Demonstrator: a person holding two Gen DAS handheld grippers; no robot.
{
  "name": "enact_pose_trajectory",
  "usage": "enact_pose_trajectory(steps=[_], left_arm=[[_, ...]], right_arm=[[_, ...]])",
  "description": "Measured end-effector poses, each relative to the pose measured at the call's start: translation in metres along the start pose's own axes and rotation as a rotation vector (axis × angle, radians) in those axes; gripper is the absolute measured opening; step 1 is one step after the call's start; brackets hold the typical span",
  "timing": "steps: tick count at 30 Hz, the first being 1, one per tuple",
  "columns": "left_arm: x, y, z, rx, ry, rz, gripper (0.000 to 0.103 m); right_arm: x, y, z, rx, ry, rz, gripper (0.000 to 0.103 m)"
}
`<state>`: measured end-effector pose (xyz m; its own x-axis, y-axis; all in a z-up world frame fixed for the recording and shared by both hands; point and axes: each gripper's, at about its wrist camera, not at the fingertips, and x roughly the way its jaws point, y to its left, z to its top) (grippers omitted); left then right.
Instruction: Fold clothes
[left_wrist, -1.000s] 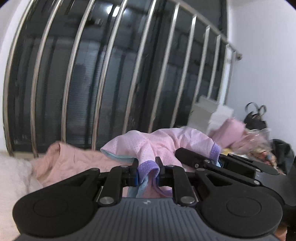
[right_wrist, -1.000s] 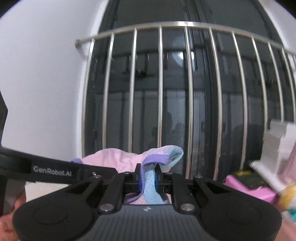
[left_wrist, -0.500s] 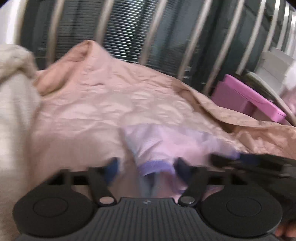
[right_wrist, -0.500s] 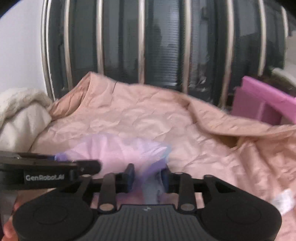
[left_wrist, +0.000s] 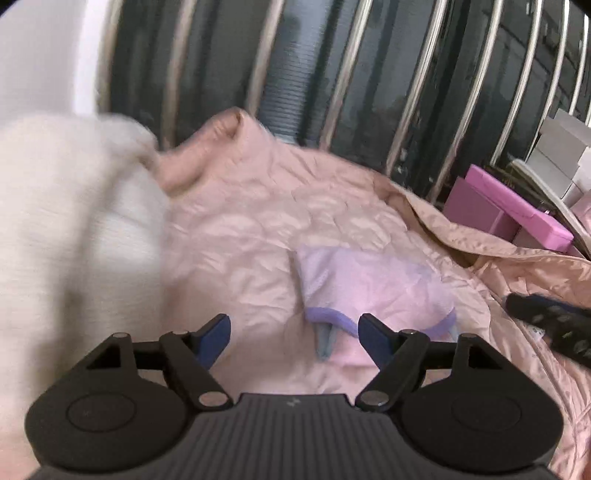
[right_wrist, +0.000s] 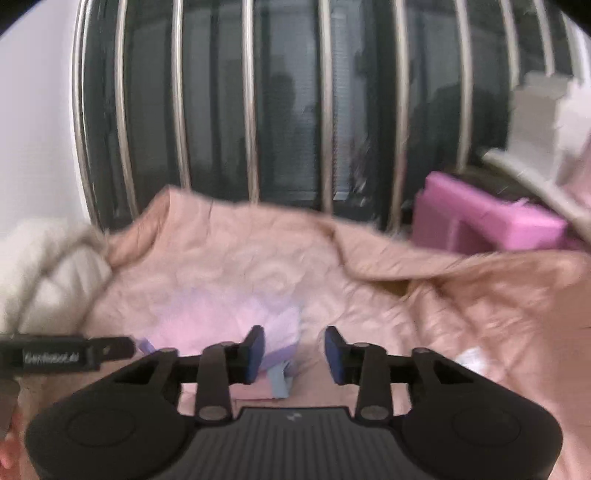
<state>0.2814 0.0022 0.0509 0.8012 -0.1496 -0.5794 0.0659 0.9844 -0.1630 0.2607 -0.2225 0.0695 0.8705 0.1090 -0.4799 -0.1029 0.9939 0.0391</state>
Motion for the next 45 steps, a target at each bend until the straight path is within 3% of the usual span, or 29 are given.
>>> enact_pose_trajectory(steps=[3,8,11,16,20,23,28,30,45], left_arm=[[-0.058,0.0,-0.016,0.029,-0.05,0.082,0.079],[-0.148,-0.003,-0.082,0.058,-0.071,0.094,0.092],[-0.182,-0.005,-0.125,0.072,-0.05,0.102,0.094],[-0.209,-0.005,-0.181,0.118,-0.003,0.134,0.098],[-0.216,-0.001,-0.202,0.127,0.004,0.136,0.098],[-0.215,0.004,-0.209,0.109,-0.004,0.174,0.098],[-0.208,0.003,-0.21,0.105,0.017,0.163,0.098],[-0.205,0.002,-0.211,0.104,0.026,0.159,0.102],[-0.196,-0.001,-0.21,0.089,0.047,0.172,0.102]], right_arm=[[-0.052,0.0,0.0,0.003,-0.034,-0.008,0.053],[-0.137,0.006,-0.038,0.018,-0.021,0.04,0.068],[-0.173,0.017,-0.077,0.0,0.013,0.092,0.074],[-0.204,0.043,-0.144,-0.111,0.087,0.085,0.077],[-0.204,0.052,-0.171,-0.09,0.129,0.073,0.091],[-0.2,0.058,-0.181,-0.081,0.132,0.029,0.094],[-0.194,0.061,-0.19,-0.033,0.156,0.034,0.101],[-0.192,0.06,-0.191,-0.021,0.155,0.028,0.102],[-0.182,0.067,-0.187,-0.034,0.175,0.007,0.103]])
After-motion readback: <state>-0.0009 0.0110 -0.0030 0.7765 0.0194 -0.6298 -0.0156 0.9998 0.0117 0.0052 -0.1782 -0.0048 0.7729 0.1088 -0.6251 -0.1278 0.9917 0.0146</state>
